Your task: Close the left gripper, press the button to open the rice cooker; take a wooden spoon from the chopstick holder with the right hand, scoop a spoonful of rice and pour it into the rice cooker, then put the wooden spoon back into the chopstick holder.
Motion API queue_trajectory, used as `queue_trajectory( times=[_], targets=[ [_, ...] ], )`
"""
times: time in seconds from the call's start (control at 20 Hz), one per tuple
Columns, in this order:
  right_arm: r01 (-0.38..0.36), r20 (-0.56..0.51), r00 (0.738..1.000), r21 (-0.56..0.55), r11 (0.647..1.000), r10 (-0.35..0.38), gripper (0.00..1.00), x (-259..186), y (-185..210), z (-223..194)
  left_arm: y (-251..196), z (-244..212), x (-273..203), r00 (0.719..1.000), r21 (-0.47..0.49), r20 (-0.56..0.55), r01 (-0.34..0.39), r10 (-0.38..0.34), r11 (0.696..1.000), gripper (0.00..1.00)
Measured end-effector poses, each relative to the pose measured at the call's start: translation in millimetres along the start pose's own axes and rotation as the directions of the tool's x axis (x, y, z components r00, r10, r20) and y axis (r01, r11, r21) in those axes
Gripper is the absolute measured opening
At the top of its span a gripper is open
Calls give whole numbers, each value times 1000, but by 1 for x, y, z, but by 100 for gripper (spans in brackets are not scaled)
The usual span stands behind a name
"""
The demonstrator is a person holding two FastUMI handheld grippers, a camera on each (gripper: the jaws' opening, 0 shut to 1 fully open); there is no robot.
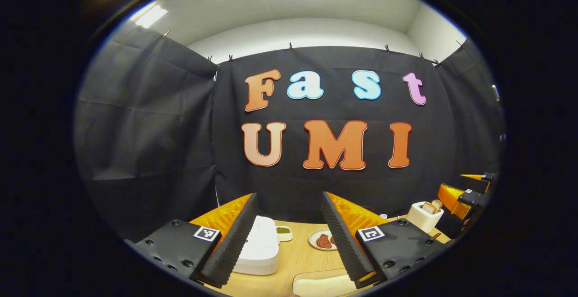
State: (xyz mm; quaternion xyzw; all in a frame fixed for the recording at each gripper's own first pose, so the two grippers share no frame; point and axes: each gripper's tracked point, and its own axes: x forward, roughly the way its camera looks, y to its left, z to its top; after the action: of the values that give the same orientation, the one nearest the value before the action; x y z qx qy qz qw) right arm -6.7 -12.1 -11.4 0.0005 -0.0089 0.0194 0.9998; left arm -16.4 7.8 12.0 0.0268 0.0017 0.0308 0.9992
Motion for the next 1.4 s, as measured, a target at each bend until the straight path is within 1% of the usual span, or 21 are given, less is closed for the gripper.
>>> queue_trajectory(
  times=[0.1, 0.15, 0.2, 0.35, 0.45, 0.5, 0.6, 0.65, 0.7, 0.75, 0.8, 0.9, 0.95, 1.1, 1.2, 1.4],
  targets=[
    [6, -3, 1000, -6, 1000, -6, 94, 1, -2, -2, 10, -2, 6, 1000, -15, -15, -17, 17, 1000, 96],
    [11, -6, 1000, -10, 1000, -12, 94, 3, -4, -4, 14, -3, 9, 999, -14, -20, -25, 25, 1000, 95],
    [14, -11, 1000, -15, 1000, -14, 94, 2, -6, -5, 19, -6, 11, 999, -11, -24, -34, 33, 999, 96],
    [33, -17, 999, -28, 999, -33, 94, 1, -12, -9, 33, -9, 21, 998, 15, -37, -59, 60, 998, 95],
    [48, -20, 999, -35, 998, -49, 94, 1, -17, -12, 45, -18, 31, 993, 54, -66, -92, 95, 994, 67],
    [59, -22, 998, -38, 998, -59, 94, 1, -20, -12, 47, -22, 36, 992, 65, -81, -95, 101, 993, 53],
    [80, -30, 996, -45, 996, -81, 94, 0, -26, -16, 57, -26, 47, 985, 64, -104, -128, 134, 990, 24],
    [92, -33, 995, -48, 995, -93, 94, -1, -29, -19, 58, -32, 54, 983, 55, -134, -120, 126, 991, 10],
    [105, -36, 994, -50, 993, -107, 94, -2, -33, -22, 59, -40, 59, 980, 47, -159, -117, 123, 992, 9],
    [119, -41, 992, -51, 992, -121, 94, -3, -36, -25, 68, -40, 58, 971, 42, -196, -134, 140, 990, 7],
    [134, -45, 990, -52, 990, -136, 94, -5, -40, -27, 72, -55, 69, 963, 34, -228, -137, 141, 990, 6],
    [163, -55, 985, -56, 985, -166, 94, -6, -47, -32, 78, -70, 77, 948, -8, -299, -119, 111, 993, 3],
    [178, -60, 982, -59, 982, -182, 94, -8, -51, -34, 83, -78, 84, 936, -14, -335, -122, 111, 992, 5],
    [221, -80, 971, -61, 973, -226, 94, -12, -60, -43, 101, -101, 99, 899, -26, -426, -128, 105, 991, 5],
    [250, -97, 962, -64, 966, -256, 94, -15, -66, -50, 110, -119, 109, 862, -54, -499, -133, 89, 990, 5],
    [301, -132, 942, -78, 950, -309, 95, -20, -73, -62, 127, -163, 126, 773, -109, -632, -155, 52, 982, 5]
  ],
)
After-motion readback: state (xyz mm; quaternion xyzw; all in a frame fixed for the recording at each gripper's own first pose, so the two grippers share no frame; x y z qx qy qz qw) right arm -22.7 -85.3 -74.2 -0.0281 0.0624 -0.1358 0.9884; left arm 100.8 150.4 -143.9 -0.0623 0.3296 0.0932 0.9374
